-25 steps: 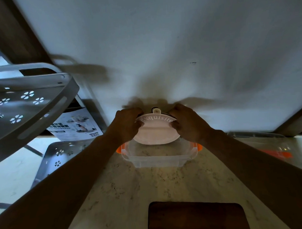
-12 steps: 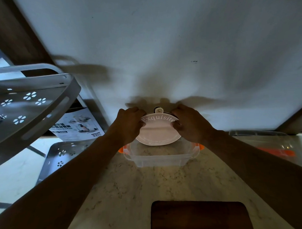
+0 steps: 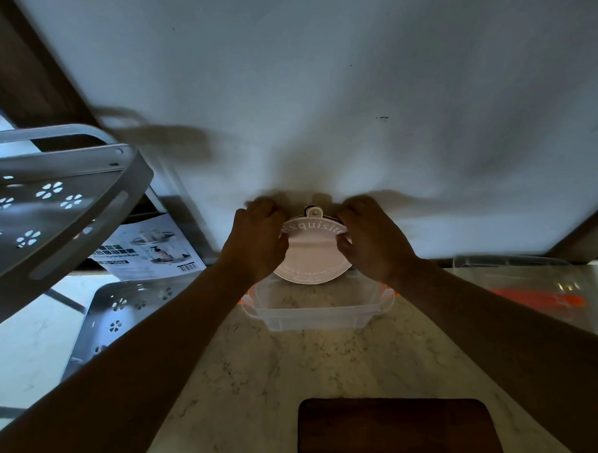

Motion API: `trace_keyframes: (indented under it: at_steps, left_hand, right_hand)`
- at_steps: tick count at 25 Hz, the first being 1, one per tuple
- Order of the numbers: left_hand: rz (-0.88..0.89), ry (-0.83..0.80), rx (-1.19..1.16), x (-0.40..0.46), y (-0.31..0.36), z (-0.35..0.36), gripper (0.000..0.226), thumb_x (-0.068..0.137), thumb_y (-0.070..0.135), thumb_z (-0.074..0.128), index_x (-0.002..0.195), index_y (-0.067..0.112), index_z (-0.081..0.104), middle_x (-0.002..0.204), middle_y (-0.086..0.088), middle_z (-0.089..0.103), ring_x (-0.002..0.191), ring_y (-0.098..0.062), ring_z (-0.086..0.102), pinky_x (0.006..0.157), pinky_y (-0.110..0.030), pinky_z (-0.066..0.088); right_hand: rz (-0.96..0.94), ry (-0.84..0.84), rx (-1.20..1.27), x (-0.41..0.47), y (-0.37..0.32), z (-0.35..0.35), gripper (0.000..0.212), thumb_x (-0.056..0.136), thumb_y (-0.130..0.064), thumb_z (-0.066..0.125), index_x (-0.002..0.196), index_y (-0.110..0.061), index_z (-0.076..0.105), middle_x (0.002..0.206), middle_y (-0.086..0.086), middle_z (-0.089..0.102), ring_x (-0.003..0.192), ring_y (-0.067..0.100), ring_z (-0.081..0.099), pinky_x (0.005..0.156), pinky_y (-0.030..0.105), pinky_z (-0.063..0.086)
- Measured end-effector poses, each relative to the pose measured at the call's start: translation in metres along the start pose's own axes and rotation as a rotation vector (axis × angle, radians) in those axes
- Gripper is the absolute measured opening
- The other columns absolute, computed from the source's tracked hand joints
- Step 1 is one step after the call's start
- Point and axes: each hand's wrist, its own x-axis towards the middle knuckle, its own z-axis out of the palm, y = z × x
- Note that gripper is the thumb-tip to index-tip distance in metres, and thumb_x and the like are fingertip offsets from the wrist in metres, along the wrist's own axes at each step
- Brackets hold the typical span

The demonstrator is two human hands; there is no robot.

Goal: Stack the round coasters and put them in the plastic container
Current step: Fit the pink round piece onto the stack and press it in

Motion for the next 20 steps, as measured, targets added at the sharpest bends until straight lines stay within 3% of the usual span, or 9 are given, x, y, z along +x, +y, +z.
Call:
trace_keyframes:
  at_steps: [9,20]
  left_hand:
    - [-0.059,0.009,-0.038,-0.004,0.002,0.003,0.023,0.078,0.018,0.067,0.098,0.008,0.066,0.105,-0.013,0.065,0.099,-0.033,0.058,0.079,-0.043,0.047]
    - [-0.135,0.014,0.031,-0.011,0.006,0.003,0.032,0.085,0.031,0.059,0.111,0.012,0.061,0.116,-0.009,0.062,0.109,-0.028,0.056,0.087,-0.042,0.042]
  right_hand:
    - [0.102,0.064,0.001,-0.005,-0.009,0.009,0.033,0.087,-0.02,0.063,0.117,-0.007,0.062,0.121,0.012,0.058,0.116,0.028,0.05,0.094,0.036,0.046]
    - [0.204,0.085,0.021,-0.01,-0.011,0.0,0.04,0.088,-0.038,0.065,0.113,-0.007,0.06,0.121,0.014,0.056,0.106,0.032,0.053,0.086,0.042,0.047]
